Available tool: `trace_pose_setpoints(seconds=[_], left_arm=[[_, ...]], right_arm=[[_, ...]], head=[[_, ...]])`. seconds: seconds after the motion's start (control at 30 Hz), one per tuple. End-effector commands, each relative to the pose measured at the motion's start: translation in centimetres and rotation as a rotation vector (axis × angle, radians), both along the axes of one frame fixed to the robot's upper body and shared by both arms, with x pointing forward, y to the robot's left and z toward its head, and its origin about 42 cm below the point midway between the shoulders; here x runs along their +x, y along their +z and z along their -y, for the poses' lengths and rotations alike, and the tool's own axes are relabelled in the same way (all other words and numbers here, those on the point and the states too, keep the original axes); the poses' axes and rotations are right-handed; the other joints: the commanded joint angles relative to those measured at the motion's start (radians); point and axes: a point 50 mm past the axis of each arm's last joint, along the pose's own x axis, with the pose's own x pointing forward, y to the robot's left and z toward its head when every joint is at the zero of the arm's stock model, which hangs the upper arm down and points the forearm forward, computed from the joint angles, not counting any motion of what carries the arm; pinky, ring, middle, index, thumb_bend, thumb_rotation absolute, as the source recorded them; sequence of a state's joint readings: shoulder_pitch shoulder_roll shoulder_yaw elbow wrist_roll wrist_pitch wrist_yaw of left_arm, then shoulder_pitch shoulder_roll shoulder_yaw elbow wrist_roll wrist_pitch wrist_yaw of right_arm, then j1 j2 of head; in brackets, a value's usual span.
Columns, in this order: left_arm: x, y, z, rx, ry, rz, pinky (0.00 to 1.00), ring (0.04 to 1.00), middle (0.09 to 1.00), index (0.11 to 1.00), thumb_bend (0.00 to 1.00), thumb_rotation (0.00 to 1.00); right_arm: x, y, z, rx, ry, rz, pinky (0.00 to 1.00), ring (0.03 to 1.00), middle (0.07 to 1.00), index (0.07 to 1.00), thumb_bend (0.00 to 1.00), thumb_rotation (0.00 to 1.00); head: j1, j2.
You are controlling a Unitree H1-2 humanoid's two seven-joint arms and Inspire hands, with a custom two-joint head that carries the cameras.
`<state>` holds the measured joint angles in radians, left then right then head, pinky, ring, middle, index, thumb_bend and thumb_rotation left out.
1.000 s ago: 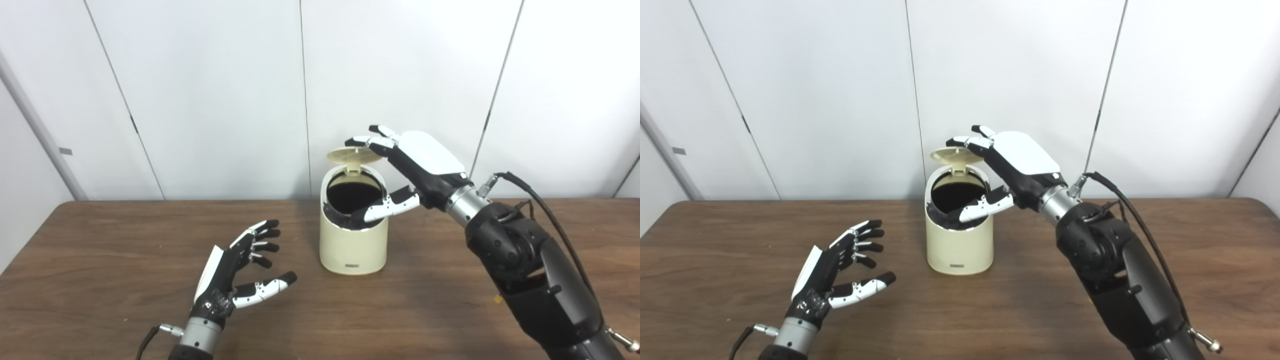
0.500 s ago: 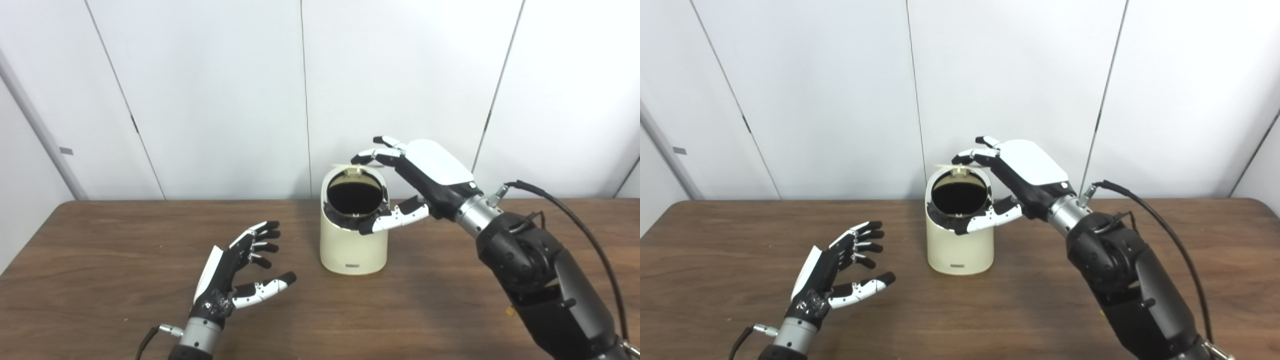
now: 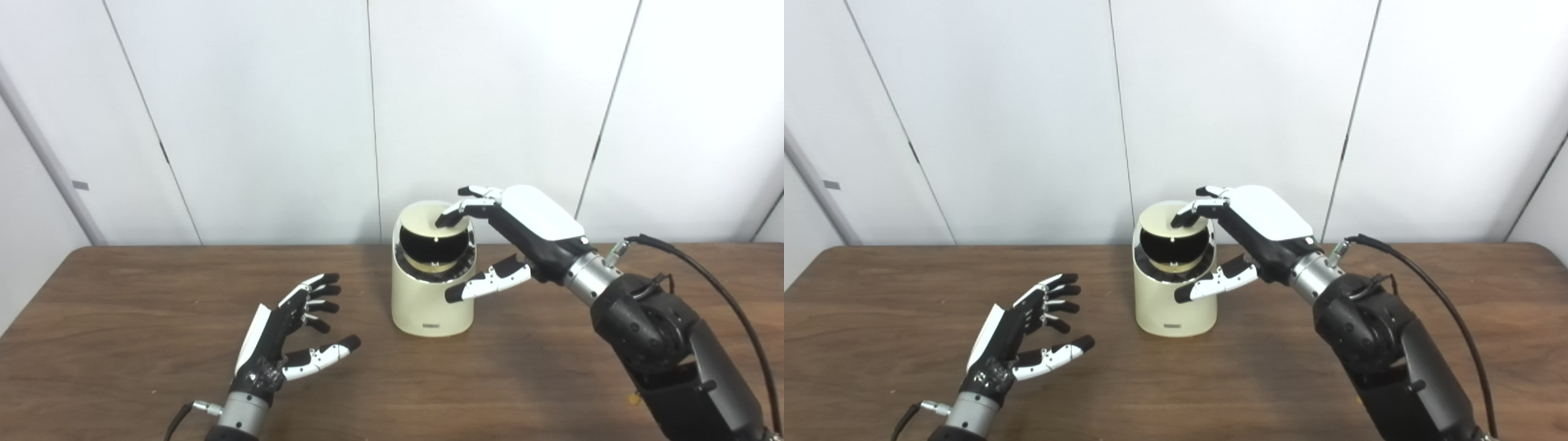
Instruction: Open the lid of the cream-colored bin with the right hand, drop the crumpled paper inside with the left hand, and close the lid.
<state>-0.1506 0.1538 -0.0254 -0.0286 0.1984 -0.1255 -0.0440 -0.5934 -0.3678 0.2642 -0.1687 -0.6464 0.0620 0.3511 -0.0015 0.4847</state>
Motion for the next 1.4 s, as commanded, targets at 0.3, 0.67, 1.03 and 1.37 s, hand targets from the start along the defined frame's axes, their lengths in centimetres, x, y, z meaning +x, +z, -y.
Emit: trace_pose_setpoints(seconds=[0.3, 0.67, 1.03, 1.37], left_arm=[[0.3, 0.9, 0.0, -0.004, 0.008, 0.031, 0.58, 0.713, 0.798, 0.836, 0.72, 0.15], [0.3, 0.8, 0.2, -0.008, 0.007, 0.031, 0.59, 0.712, 0.796, 0.834, 0.71, 0.15], [0.2, 1.2, 0.1, -0.01, 0.015, 0.026, 0.57, 0.707, 0.796, 0.833, 0.72, 0.17], [0.0, 1.5, -0.1, 0.004, 0.014, 0.028, 0.58, 0.711, 0.803, 0.837, 0.72, 0.18]], right_arm=[[0.5, 0.4, -1.3, -0.012, 0.051, 0.039, 0.93, 0.912, 0.721, 0.714, 0.75, 0.51], [0.5, 0.1, -2.2, -0.074, 0.072, 0.043, 0.94, 0.903, 0.725, 0.72, 0.76, 0.46], [0.3, -0.2, -2.0, -0.086, 0.08, 0.028, 0.95, 0.897, 0.718, 0.713, 0.77, 0.49], [0.1, -0.6, -1.6, -0.102, 0.055, 0.016, 0.96, 0.897, 0.71, 0.7, 0.75, 0.47]], head=[[0.003, 0.01], [0.007, 0.017], [0.01, 0.028], [0.011, 0.037]])
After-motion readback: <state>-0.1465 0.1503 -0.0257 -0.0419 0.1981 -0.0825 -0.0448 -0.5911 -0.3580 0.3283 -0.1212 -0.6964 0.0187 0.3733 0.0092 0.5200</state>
